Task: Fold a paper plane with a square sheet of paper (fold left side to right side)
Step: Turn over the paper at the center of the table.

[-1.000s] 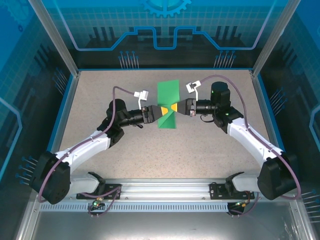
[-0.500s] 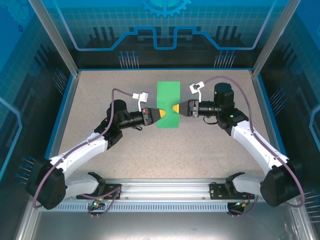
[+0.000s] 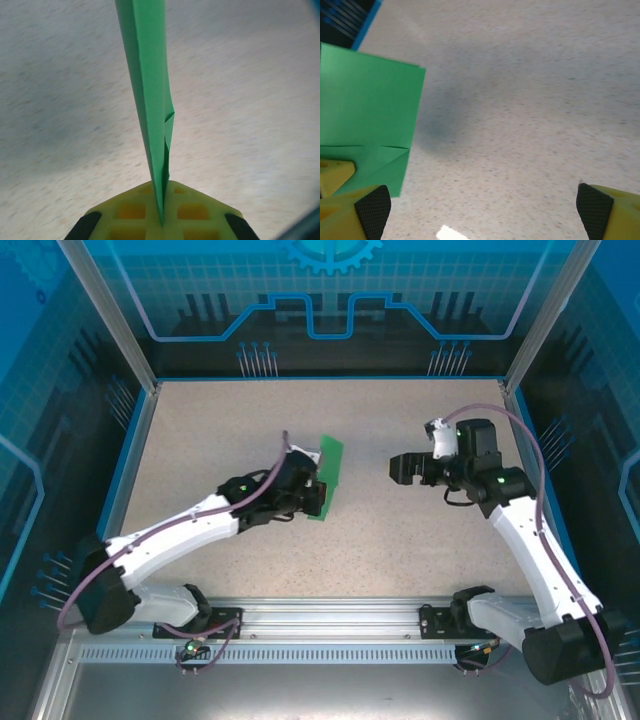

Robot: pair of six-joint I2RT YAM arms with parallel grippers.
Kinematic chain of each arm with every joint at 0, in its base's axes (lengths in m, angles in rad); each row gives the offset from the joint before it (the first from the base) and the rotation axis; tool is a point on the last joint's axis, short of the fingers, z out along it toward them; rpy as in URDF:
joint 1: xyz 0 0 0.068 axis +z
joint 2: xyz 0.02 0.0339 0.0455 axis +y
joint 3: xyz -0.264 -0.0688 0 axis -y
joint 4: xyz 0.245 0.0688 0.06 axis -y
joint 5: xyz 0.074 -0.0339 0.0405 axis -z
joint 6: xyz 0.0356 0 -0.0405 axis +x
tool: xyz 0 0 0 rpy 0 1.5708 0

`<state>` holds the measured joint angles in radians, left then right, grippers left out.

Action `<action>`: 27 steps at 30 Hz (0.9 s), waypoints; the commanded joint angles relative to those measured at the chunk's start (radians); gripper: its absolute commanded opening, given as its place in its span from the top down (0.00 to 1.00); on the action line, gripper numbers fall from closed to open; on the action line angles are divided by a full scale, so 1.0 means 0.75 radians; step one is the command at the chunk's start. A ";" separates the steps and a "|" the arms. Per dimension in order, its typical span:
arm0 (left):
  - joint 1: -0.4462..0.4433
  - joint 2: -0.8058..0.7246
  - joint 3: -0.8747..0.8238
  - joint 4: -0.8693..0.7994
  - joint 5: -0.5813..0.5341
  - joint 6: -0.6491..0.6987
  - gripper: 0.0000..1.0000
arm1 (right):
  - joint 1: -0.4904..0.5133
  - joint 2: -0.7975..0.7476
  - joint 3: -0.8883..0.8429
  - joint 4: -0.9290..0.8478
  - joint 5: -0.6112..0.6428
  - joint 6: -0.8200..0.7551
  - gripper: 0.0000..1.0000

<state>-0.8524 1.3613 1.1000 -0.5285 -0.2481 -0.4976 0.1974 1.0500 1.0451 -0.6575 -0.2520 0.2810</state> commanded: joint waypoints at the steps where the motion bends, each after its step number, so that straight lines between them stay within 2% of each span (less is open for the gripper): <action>1: -0.082 0.158 0.149 -0.420 -0.455 -0.067 1.00 | -0.047 -0.042 -0.025 -0.100 0.121 -0.051 0.01; 3: -0.122 0.290 0.257 -0.585 -0.581 -0.149 0.98 | -0.061 -0.060 -0.031 -0.108 0.143 -0.049 0.01; 7: -0.144 0.502 0.407 -0.772 -0.632 -0.260 1.00 | -0.078 -0.091 -0.043 -0.114 0.150 -0.049 0.01; 17: -0.147 0.877 0.628 -0.879 -0.400 -0.265 1.00 | -0.100 -0.118 -0.053 -0.134 0.133 -0.073 0.01; 22: -0.146 0.974 0.720 -0.870 -0.307 -0.239 1.00 | -0.106 -0.111 -0.076 -0.113 0.095 -0.073 0.01; 27: -0.134 1.058 0.797 -0.788 -0.128 -0.180 0.99 | -0.108 -0.105 -0.096 -0.104 0.070 -0.071 0.01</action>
<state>-0.9585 2.1201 1.6581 -1.1320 -0.4526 -0.6666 0.1360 0.9745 0.9852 -0.7330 -0.1684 0.2417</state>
